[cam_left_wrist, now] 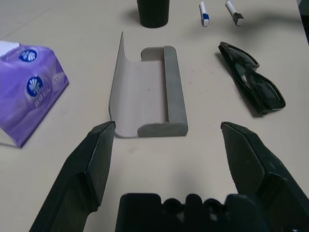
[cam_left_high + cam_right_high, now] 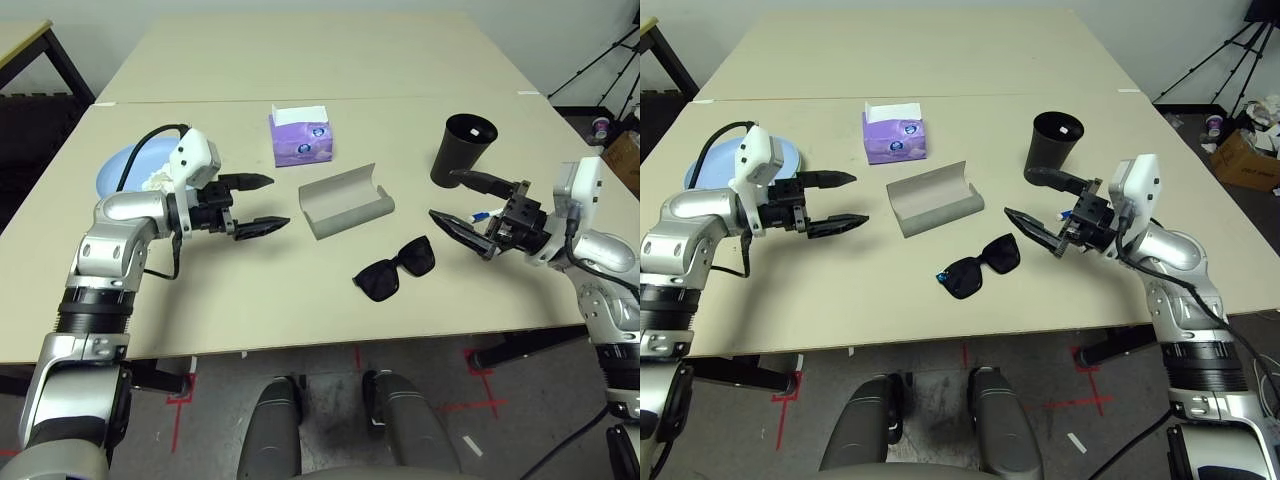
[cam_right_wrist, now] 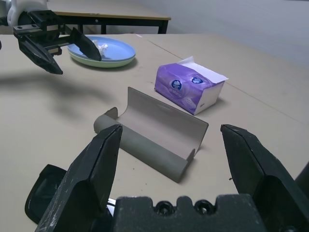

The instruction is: Organize and tidy the items on the table.

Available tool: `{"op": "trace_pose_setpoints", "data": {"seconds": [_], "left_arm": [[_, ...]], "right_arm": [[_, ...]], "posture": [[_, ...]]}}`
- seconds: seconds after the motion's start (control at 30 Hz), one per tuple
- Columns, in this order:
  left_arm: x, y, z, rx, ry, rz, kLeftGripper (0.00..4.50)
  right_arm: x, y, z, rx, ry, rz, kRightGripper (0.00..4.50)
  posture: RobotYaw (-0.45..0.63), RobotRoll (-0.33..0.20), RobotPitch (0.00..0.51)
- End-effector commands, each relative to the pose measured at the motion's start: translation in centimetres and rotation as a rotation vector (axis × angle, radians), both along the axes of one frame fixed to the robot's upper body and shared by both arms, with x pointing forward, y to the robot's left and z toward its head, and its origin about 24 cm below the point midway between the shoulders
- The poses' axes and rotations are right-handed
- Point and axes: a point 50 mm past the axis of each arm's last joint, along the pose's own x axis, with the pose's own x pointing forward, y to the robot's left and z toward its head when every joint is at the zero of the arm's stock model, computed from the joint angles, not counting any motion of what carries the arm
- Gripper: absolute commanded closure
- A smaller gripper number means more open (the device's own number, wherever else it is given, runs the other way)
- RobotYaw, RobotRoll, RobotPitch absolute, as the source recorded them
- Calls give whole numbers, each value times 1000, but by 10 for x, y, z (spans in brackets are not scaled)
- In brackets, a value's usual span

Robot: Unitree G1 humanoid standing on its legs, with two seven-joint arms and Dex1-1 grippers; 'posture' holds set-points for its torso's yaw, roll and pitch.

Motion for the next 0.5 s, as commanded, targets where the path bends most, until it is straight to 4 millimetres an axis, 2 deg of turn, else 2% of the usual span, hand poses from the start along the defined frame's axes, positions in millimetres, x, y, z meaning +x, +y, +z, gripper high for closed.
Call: {"op": "trace_pose_setpoints", "data": {"seconds": [0.03, 0.23, 0.37, 0.5], "left_arm": [[-9, 1, 6, -58, -39, -4, 44], [-27, 3, -11, -78, -9, -2, 44], [-32, -1, -20, -116, -2, 3, 44], [-34, -6, -24, -183, -20, 16, 44]], "right_arm": [[0, -2, 1, -29, 14, 29, 0], [12, 0, 8, -213, 11, 150, 0], [19, 2, 11, -306, 16, 189, 0], [17, 13, 13, -371, 77, 235, 0]], "posture": [[-67, 0, 129], [-49, 0, 138], [-45, 0, 143], [-41, 0, 148]]}}
